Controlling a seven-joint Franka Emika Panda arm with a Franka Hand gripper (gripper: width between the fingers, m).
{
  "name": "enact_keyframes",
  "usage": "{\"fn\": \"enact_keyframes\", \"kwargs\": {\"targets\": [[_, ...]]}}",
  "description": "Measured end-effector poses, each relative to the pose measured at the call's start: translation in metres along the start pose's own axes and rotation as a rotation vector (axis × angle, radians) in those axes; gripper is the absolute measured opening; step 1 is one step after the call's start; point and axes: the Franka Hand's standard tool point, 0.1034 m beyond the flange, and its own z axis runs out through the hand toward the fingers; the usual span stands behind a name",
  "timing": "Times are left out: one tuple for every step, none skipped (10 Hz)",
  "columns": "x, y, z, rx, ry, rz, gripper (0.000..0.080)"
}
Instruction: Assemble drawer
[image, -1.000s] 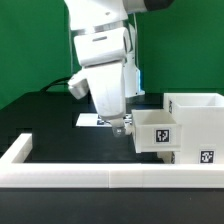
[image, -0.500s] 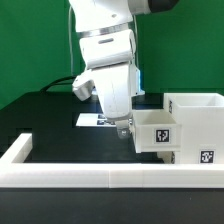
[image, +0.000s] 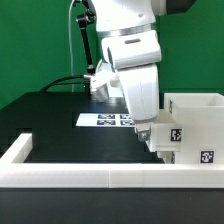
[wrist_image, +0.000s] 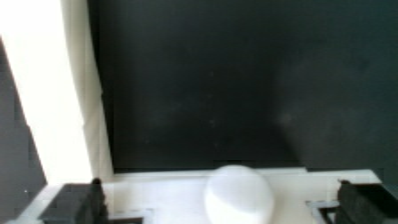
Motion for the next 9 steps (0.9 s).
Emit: {"fn": "enact_keyframes", "kwargs": {"targets": [[-0.002, 0.0, 0.0, 0.0, -0.002, -0.005, 0.0649], [-0.002, 0.0, 0.001, 0.0, -0.002, -0.005, 0.0649], [0.001, -0.001, 0.002, 0.001, -0.001, 0.005, 0.0649], [0.007, -0.002, 0.004, 0.005, 0.001, 0.005, 0.0649], [0.014, -0.002, 0.005, 0.006, 0.002, -0.003, 0.0649], [0.022, -0.002, 0.005, 0.008, 0.006, -0.008, 0.0649], [0.031, -0.001, 0.004, 0.006, 0.009, 0.0, 0.0649], [0.041, 0.0, 0.004, 0.002, 0.012, 0.0, 0.0649], [0.041, 0.0, 0.004, -0.002, 0.007, -0.001, 0.0649]]}}
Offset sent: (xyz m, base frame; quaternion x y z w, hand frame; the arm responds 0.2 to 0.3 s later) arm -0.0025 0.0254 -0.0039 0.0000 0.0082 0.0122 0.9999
